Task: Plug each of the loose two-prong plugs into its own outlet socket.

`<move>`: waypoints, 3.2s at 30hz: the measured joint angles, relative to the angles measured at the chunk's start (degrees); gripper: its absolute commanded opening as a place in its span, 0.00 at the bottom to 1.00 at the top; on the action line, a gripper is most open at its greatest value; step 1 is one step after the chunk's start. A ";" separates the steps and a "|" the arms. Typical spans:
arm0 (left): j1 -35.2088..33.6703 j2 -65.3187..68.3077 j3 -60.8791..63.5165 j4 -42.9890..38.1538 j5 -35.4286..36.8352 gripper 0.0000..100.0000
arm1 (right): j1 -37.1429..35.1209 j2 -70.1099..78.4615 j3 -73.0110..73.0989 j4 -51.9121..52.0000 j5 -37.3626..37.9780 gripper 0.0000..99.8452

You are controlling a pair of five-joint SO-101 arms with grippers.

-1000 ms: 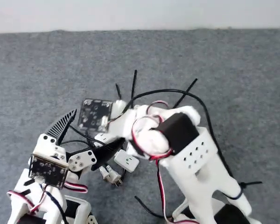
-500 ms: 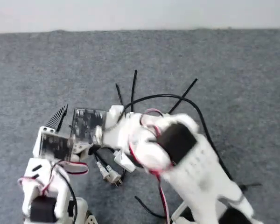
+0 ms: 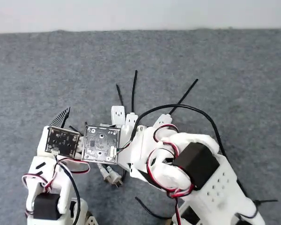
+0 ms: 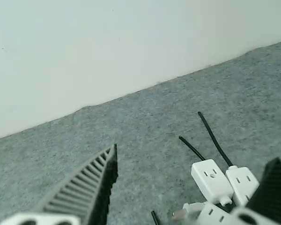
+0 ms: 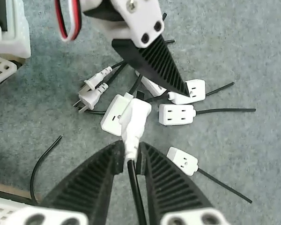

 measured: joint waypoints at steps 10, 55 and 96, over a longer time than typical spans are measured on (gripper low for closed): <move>-1.23 -0.26 3.52 -1.14 0.00 0.44 | 4.31 0.00 0.00 0.00 0.18 0.01; -7.65 0.26 16.70 -16.97 0.00 0.44 | 39.12 49.32 -18.20 -1.05 35.60 0.01; -6.33 0.26 17.85 -16.97 -1.58 0.44 | 35.43 63.82 -32.35 0.00 35.60 0.01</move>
